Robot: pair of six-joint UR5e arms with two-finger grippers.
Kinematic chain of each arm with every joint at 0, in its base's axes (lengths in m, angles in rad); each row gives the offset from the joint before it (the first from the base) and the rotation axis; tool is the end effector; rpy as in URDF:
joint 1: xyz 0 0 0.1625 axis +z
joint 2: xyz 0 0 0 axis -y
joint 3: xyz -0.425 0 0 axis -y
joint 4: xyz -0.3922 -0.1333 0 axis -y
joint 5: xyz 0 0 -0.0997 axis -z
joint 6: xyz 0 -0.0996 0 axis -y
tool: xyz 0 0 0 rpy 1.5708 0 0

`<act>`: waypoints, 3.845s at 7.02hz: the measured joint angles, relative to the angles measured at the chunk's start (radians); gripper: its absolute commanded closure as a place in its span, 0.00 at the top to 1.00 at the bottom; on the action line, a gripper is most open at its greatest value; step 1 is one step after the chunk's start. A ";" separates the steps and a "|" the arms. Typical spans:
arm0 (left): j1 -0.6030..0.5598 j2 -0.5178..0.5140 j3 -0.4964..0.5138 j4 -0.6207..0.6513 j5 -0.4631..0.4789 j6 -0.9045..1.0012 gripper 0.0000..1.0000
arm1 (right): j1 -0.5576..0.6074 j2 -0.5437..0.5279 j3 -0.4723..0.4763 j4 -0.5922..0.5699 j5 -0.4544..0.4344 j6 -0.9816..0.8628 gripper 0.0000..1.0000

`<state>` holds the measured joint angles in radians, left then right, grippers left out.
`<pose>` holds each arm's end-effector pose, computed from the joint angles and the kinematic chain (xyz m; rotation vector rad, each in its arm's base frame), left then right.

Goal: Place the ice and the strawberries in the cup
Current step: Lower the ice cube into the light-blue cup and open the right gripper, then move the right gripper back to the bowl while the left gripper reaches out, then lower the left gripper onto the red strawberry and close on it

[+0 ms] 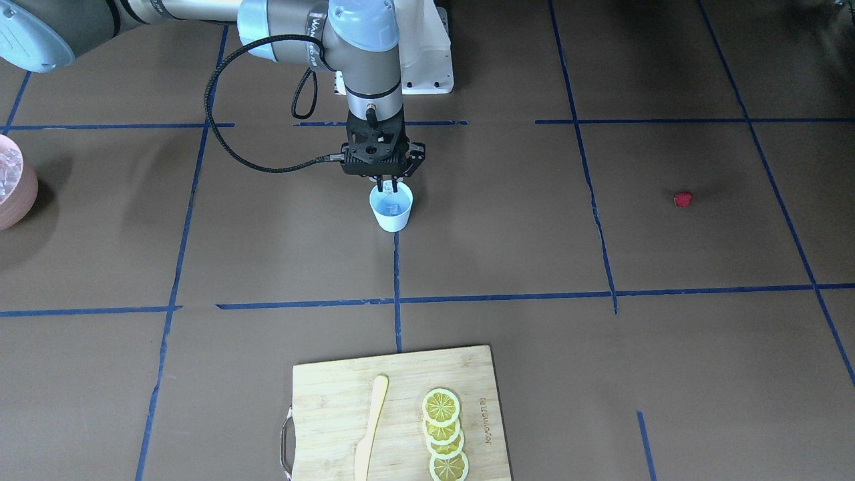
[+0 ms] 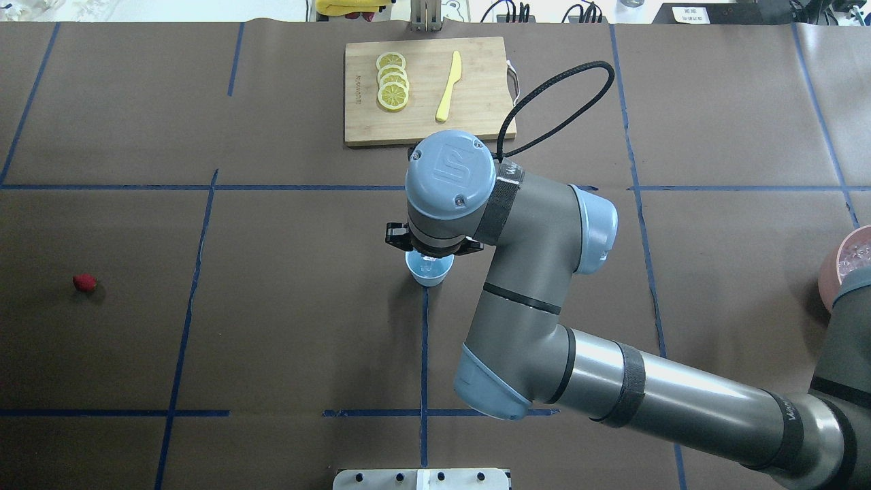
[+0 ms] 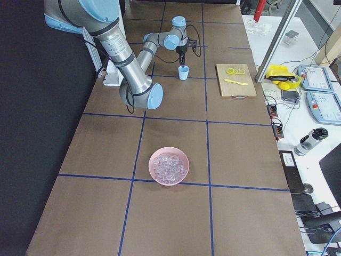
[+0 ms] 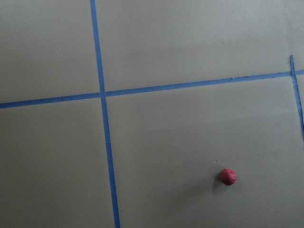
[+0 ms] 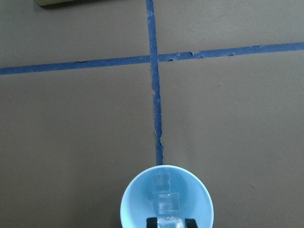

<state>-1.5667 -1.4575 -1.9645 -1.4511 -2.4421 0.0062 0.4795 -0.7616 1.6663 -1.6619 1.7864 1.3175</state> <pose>-0.0553 -0.4377 0.5236 0.1513 0.8693 0.0796 -0.5597 -0.4173 0.1418 0.1003 -0.8298 0.1252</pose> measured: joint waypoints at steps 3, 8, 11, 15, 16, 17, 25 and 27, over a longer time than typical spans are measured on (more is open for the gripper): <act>0.003 -0.002 0.003 0.000 0.001 0.001 1.00 | 0.002 -0.003 0.004 0.035 0.000 -0.001 0.99; 0.204 0.004 -0.020 -0.142 0.021 -0.348 1.00 | 0.203 -0.158 0.233 -0.039 0.120 -0.111 0.99; 0.367 0.034 0.011 -0.385 0.155 -0.639 1.00 | 0.449 -0.390 0.345 -0.038 0.308 -0.438 0.99; 0.642 0.015 0.208 -0.795 0.375 -1.020 1.00 | 0.639 -0.600 0.362 -0.034 0.364 -0.772 0.99; 0.689 0.017 0.217 -0.814 0.427 -1.053 1.00 | 0.663 -0.626 0.361 -0.034 0.371 -0.816 0.99; 0.710 0.020 0.222 -0.820 0.450 -1.065 1.00 | 0.679 -0.643 0.359 -0.035 0.376 -0.840 0.99; 0.772 0.023 0.264 -0.816 0.463 -1.073 0.69 | 0.691 -0.649 0.353 -0.035 0.380 -0.850 0.99; 0.772 0.023 0.262 -0.816 0.463 -1.074 0.63 | 0.691 -0.648 0.353 -0.035 0.381 -0.849 0.99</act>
<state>-0.7949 -1.4344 -1.7021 -2.2673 -1.9792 -1.0675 1.1704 -1.4098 2.0196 -1.6966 2.1670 0.4689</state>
